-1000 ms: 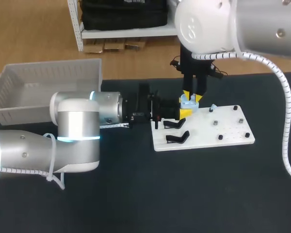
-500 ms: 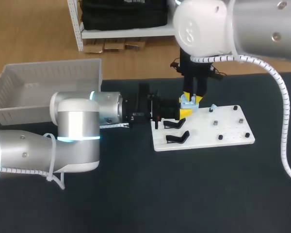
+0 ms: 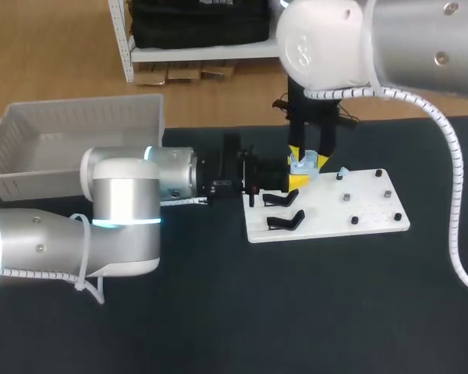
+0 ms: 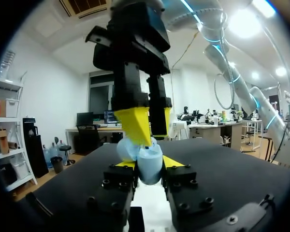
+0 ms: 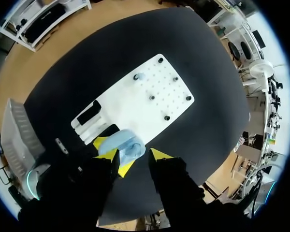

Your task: Pick up each earbud case from the left stands, insert the matching earbuds, close the lid, and place the case in the box.

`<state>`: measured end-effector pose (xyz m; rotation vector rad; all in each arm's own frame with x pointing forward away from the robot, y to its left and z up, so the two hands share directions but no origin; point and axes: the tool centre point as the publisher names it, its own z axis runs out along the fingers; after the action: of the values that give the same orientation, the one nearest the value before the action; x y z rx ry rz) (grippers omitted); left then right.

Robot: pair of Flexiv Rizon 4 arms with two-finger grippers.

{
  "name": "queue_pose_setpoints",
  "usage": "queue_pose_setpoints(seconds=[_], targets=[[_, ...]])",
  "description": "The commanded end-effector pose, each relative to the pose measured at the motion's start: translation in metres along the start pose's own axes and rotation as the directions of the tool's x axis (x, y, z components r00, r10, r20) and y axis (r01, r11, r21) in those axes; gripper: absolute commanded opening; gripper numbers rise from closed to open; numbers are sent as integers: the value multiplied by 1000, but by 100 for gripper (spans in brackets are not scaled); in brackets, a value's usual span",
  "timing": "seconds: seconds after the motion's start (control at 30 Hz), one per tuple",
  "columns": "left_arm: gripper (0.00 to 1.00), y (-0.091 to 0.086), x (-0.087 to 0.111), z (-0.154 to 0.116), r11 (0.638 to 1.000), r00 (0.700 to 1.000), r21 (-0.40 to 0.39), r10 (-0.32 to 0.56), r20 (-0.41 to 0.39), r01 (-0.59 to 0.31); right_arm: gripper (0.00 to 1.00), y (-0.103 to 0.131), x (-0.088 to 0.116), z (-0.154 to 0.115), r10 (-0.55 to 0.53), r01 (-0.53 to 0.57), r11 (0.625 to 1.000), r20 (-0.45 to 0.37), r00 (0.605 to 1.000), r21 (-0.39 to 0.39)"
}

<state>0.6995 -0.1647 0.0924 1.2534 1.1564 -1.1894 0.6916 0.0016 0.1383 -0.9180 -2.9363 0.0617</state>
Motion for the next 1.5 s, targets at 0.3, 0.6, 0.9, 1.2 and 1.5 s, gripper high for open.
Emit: queue_pose_setpoints(seconds=[0.3, 0.6, 0.9, 1.2, 1.5], targets=[[0, 0, 1, 1, 1000, 1000, 2, 1, 2, -1, 41, -50, -26, -32, -119, 117, 959, 10, 993, -257], [0, 0, 1, 1, 1000, 1000, 2, 1, 2, -1, 47, -57, -65, -27, -216, 261, 923, 181, 960, -284], [0, 0, 1, 1, 1000, 1000, 2, 1, 2, -1, 48, -51, -94, -5, -294, 356, 896, 247, 923, -265], [0, 0, 1, 1, 1000, 1000, 2, 1, 2, -1, 61, -42, -106, 20, -385, 443, 874, 270, 883, -202], [0, 0, 1, 1, 1000, 1000, 2, 1, 2, -1, 54, -37, -110, 43, -362, 405, 892, 221, 905, -198]])
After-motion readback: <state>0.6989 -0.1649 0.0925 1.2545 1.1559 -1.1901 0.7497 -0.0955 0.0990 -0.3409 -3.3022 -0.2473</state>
